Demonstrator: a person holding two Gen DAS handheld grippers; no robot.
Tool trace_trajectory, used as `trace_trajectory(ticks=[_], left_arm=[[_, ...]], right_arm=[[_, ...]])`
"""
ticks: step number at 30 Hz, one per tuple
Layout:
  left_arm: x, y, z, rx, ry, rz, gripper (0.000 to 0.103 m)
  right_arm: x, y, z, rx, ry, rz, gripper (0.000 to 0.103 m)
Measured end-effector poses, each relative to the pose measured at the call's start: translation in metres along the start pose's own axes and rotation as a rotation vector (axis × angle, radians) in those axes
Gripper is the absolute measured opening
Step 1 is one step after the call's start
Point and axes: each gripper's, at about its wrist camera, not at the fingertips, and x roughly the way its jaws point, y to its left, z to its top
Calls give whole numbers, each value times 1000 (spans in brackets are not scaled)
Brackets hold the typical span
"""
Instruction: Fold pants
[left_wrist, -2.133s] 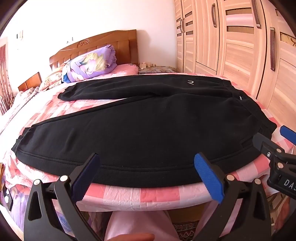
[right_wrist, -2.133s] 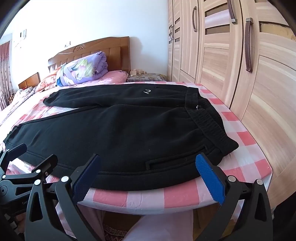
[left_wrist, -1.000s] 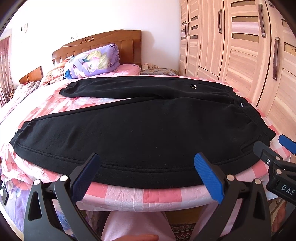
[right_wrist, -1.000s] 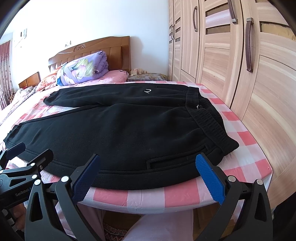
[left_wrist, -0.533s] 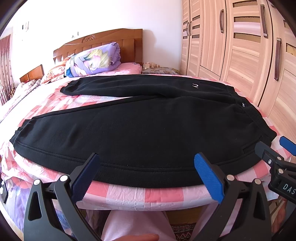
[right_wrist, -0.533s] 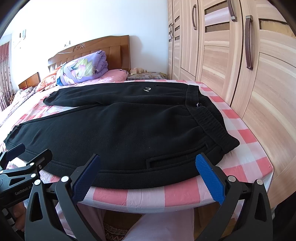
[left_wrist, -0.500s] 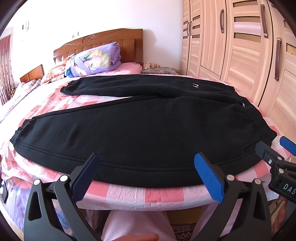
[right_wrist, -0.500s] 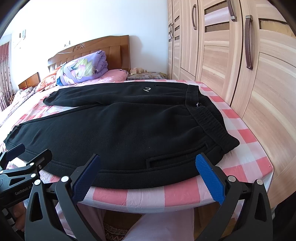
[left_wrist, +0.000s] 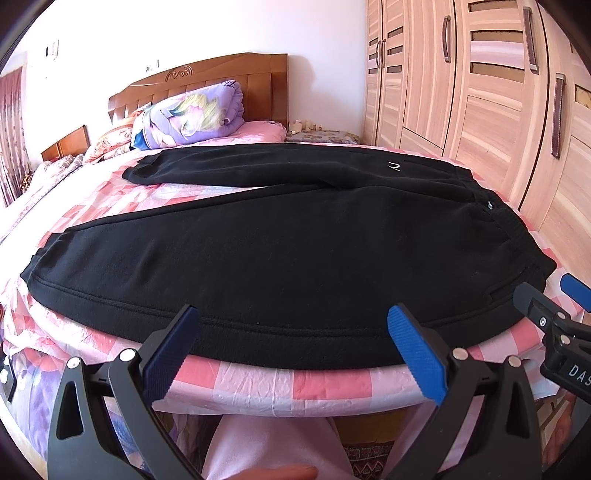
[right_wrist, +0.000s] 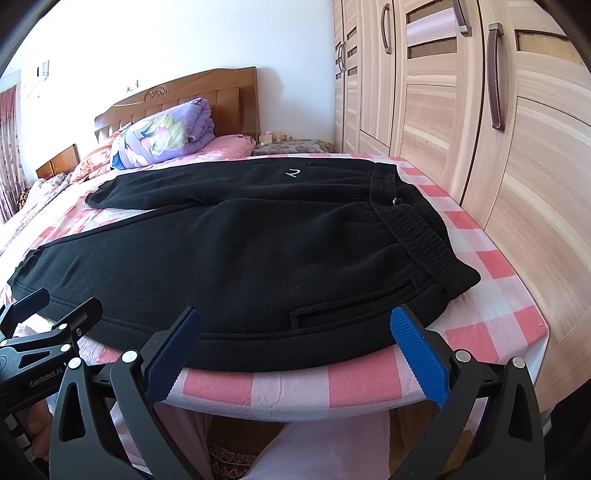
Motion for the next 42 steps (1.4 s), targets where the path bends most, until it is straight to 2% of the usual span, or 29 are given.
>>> trace_trajectory(ticks=[23,30,34,36,38,39,41,42], left_arm=[[0,1,-3,-1,4,3,102],[6,5,1,14,33,7,102],[23,12,22,100,105,10,102],[36,12,44,216,139,11,102],[45,9,65,342,146,55,102],[49,8,82,407,112,105,102],[50,11,108,435,9,171,102],[54,13,122,437,-17,196,102]], right_arm=[[2,0,-1,4,6,3,99],[4,-3,4,-17,0,19,99],[12,-17,33,-27,-2,76,99],[26,-30,62,-4,0,133,99],[44,-42,87,38,27,181,99],[58,-48,104,55,39,206,99],[83,-52,131,41,48,198,99],[102,-52,150,29,61,189,99]])
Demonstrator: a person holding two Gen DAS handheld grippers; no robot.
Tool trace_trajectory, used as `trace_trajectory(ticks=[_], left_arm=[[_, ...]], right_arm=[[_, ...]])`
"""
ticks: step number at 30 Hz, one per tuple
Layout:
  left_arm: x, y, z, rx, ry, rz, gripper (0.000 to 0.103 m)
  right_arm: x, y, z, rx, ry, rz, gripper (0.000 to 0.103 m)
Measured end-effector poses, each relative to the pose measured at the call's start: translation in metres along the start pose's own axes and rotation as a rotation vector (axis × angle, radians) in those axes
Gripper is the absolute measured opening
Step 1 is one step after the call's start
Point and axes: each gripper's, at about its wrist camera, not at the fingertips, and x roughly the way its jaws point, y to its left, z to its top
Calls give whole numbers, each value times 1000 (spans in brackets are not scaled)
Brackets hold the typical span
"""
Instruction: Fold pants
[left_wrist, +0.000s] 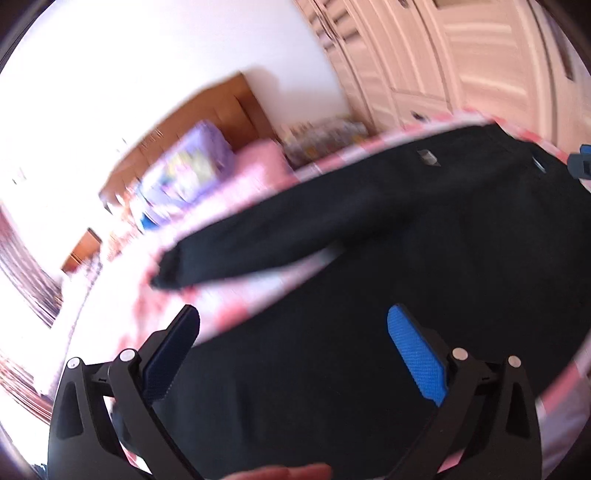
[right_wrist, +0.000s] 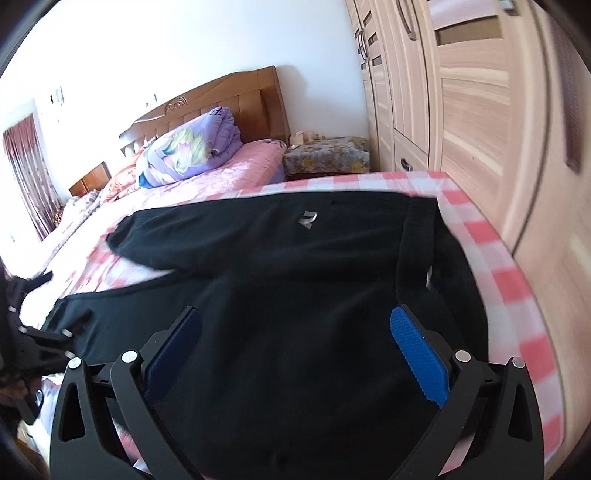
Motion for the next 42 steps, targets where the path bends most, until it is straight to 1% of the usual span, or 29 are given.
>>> trace_trajectory(ticks=[1,2,3,5,6,9,10,12,13,14,15,17,18,21,22,23,24,25,26,27,28,30,31,33,34,35,37,40,42], left_arm=[[11,8,16,2,10,11,102],[22,14,28,4,38,-2,102],[41,20,42,11,92,-53,102],[69,29,59,5,159,-140,102],[84,34,68,-20,185,-162,102],[137,51,90,-133,271,-287,102],[154,59,96,-181,281,-313,102],[175,66,103,-249,228,-307,102],[185,69,107,-281,192,-295,102],[193,69,111,-301,183,-290,102],[207,68,122,-310,199,-292,102],[242,61,137,-304,259,-365,102],[254,60,142,-310,280,-384,102],[294,59,151,-410,372,-462,102],[311,60,153,-468,420,-517,102],[317,61,152,-504,447,-543,102],[325,60,151,-547,473,-572,101],[336,61,152,-595,496,-607,101],[339,61,152,-616,501,-617,101],[344,62,153,-638,506,-624,101],[350,62,153,-677,518,-642,101],[358,60,152,-738,545,-675,101],[361,58,153,-761,557,-685,101],[363,52,156,-778,567,-681,101],[365,50,159,-783,571,-680,101],[368,48,160,-790,577,-674,101],[371,47,163,-818,586,-647,101],[376,49,168,-869,596,-602,101],[378,48,169,-874,607,-569,101]], right_arm=[[12,-4,12,1,14,1,99],[29,-6,28,3,33,5,99],[48,-7,45,-6,55,18,99],[79,-6,69,-48,95,68,99],[97,-4,81,-83,115,93,99],[163,2,111,-218,203,137,99],[181,2,117,-244,232,144,99],[208,2,128,-262,266,190,99],[224,1,136,-273,281,240,99],[235,3,141,-287,290,265,99],[247,4,145,-307,302,281,99],[275,8,151,-361,357,322,99],[285,8,152,-374,376,334,99],[307,11,156,-425,425,361,99],[314,9,158,-436,436,371,99],[319,7,160,-447,437,387,99],[325,5,160,-450,459,399,93],[328,5,161,-454,468,405,87],[325,3,162,-468,456,426,80],[321,3,163,-479,457,450,67],[320,3,162,-486,458,460,60],[314,2,159,-507,454,483,37],[308,2,156,-531,434,483,28],[296,6,153,-575,371,450,15],[285,8,152,-593,325,432,12],[269,11,150,-611,276,434,12],[239,15,143,-649,204,436,11],[195,28,122,-717,127,413,10],[167,42,101,-759,80,381,10]])
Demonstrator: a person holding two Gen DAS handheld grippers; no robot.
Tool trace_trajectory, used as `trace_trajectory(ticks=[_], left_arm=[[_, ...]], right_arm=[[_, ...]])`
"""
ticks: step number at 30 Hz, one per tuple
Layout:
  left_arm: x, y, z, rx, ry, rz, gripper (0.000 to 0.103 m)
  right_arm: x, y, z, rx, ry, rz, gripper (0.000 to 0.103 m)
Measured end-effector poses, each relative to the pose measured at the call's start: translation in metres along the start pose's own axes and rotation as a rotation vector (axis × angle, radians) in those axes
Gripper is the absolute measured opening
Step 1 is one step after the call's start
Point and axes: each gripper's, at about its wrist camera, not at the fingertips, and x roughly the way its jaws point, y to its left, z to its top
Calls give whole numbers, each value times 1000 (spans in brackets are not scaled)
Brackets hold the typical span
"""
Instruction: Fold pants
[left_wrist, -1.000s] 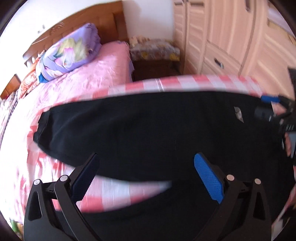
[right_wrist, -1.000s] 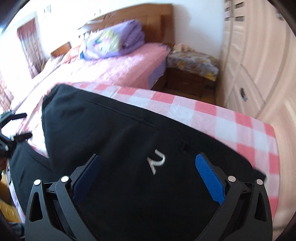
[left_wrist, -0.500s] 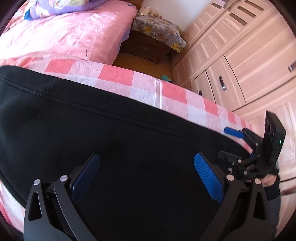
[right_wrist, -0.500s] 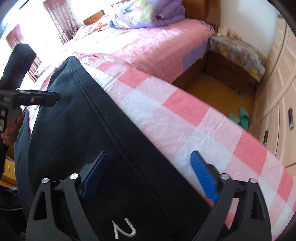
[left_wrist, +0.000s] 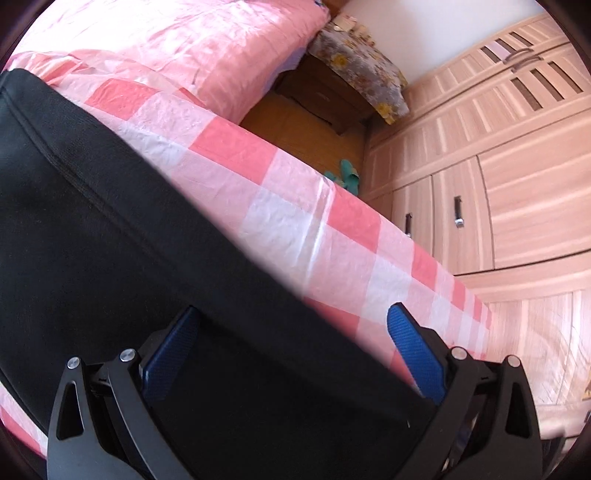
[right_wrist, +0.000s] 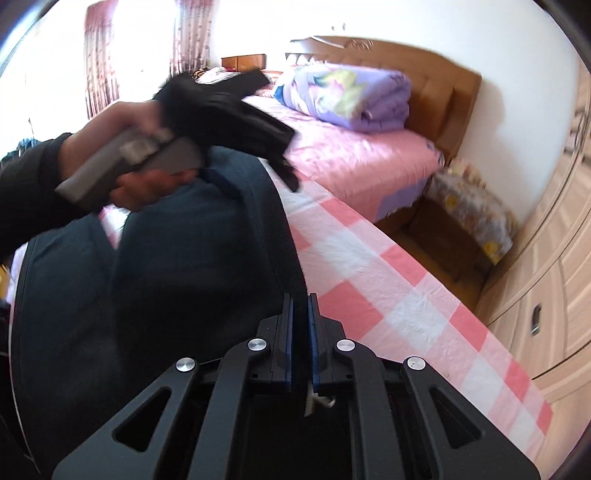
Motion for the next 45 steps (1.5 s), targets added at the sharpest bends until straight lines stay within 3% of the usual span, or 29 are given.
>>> trace_trajectory(ticks=[2,3,4,5,9,12,13,14,15,16,19,23,24,26,28,29,35,36,37,38,39,41,43,45], left_arm=[[-1,1,-4,5,-5,26,97],[-4,2,-9,20,-14,43,73],[-9,3,-16,44,-37,91,28],[-16,8,-22,59,-57,102,14],[-74,22,-65,118,-221,-20,11],[-140,27,-139,253,-442,-59,10],[-150,28,-158,287,-481,-67,10],[-159,33,-181,317,-515,-70,10],[-167,42,-214,348,-551,-86,10],[-168,49,-232,369,-561,-93,10],[-144,73,-274,410,-528,-98,12],[-99,100,-279,365,-407,-105,19],[-94,103,-278,349,-401,-116,23],[-89,108,-273,306,-391,-116,41],[-93,115,-269,268,-394,-164,69],[-94,116,-268,257,-397,-169,73],[-111,130,-269,240,-387,-160,74],[-114,131,-267,236,-392,-161,75],[-116,133,-268,233,-395,-159,75],[-119,135,-269,230,-397,-160,76],[-122,137,-270,226,-399,-164,77],[-131,142,-272,219,-411,-174,83],[-139,147,-274,204,-416,-181,93],[-145,152,-276,175,-411,-185,96]], right_arm=[[-12,24,-5,-12,-21,-27,9],[-14,32,-5,-14,-24,-39,8],[-17,45,-7,-17,-30,-60,1],[-22,55,-10,-16,-37,-75,1],[-42,87,-26,52,-62,-77,1],[-67,109,-49,211,-92,-54,7],[-74,108,-57,270,-109,-38,11],[-81,107,-66,334,-126,-25,38],[-94,107,-80,425,-155,-26,86],[-103,107,-90,476,-190,-36,98],[-130,96,-122,672,-256,-30,98],[-144,56,-149,953,-225,-112,98],[-146,47,-153,1005,-216,-121,98],[-147,28,-157,1097,-230,-157,98],[-141,14,-154,1139,-232,-183,98],[-135,6,-150,1155,-224,-188,98],[-92,-33,-116,1203,-139,-266,95],[-85,-37,-113,1197,-93,-309,80],[-78,-42,-115,1208,-48,-346,49],[-78,-40,-118,1226,-42,-360,40],[-83,-35,-122,1232,-71,-363,23],[-103,-15,-129,1207,-164,-370,13],[-127,12,-144,1175,-266,-387,13],[-147,33,-161,1180,-339,-381,13]])
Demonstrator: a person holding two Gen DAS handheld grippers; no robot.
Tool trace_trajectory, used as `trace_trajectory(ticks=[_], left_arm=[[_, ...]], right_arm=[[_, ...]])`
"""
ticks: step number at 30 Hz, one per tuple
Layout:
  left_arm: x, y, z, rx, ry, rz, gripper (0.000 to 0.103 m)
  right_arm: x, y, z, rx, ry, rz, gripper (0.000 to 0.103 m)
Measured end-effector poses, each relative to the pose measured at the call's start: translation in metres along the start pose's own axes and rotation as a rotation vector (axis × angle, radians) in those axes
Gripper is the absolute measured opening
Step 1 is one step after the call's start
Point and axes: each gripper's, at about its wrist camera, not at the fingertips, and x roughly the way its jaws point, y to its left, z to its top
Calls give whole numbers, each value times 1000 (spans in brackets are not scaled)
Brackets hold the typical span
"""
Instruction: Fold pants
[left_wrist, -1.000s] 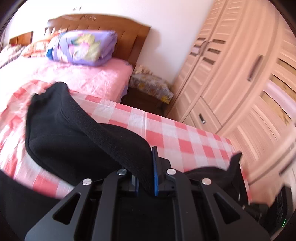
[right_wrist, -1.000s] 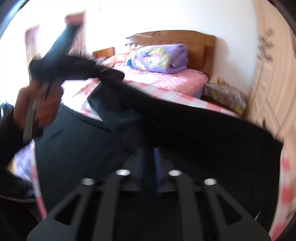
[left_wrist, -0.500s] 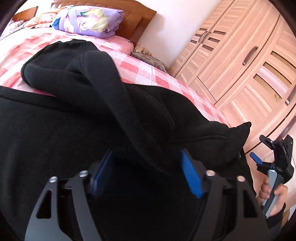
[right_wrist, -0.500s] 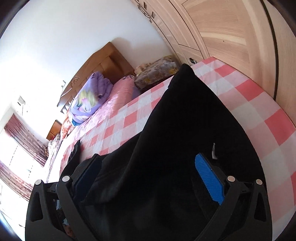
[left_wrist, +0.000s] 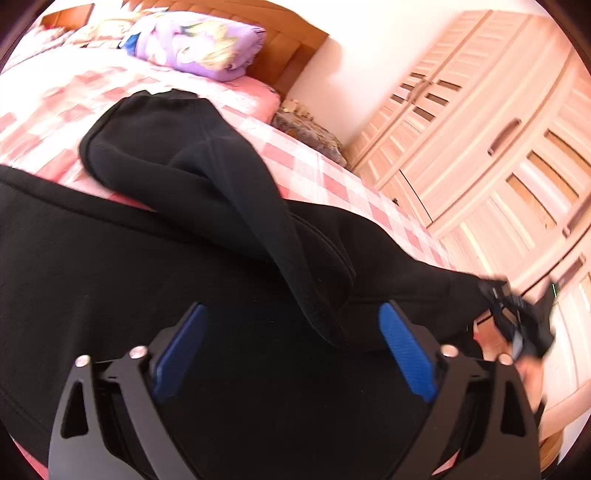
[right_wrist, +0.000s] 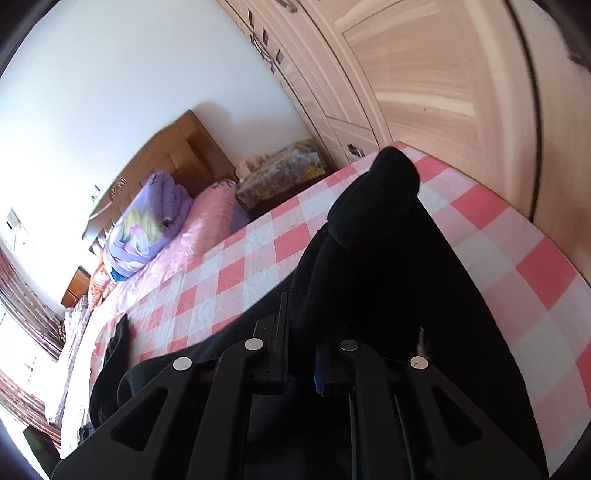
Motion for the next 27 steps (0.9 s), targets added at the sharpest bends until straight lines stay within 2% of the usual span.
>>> trace_trajectory(ticks=[4,6,8,9,10,11,12,15,17,19,20,22,24,25,27], left_arm=[[9,-4,14,-60,47,-21,96],[23,-17,21,-29,71,51,96],[39,-25,24,-6,93,179,92],[45,-25,26,-11,108,192,54],[58,-21,32,-47,180,131,9],[65,-18,38,-92,227,88,10],[64,-18,48,-124,222,53,9],[40,-47,102,-60,104,-2,8],[18,-63,141,-44,11,-73,8],[-5,-76,163,-15,-46,-151,8],[-15,-80,165,14,-63,-164,8],[-39,-84,151,91,-99,-195,9],[-56,-76,117,164,-124,-181,9],[-64,-63,85,194,-120,-150,9],[-67,-41,42,201,-82,-128,9]], right_arm=[[-19,-14,-11,34,3,42,13],[-19,-17,-8,45,12,55,13],[-18,-14,-4,59,18,68,13],[-18,-13,0,61,23,74,13],[-16,-11,4,66,31,84,13],[-14,-10,9,75,44,99,13],[-8,-11,17,90,68,123,13],[3,-15,33,152,107,174,13],[1,-19,38,181,103,209,13],[-12,-25,37,215,84,273,13],[-20,-28,34,220,75,302,13],[-43,-32,24,187,59,344,13],[-61,-38,9,147,70,366,13],[-69,-45,-4,131,99,363,13],[-80,-56,-28,92,150,327,13]])
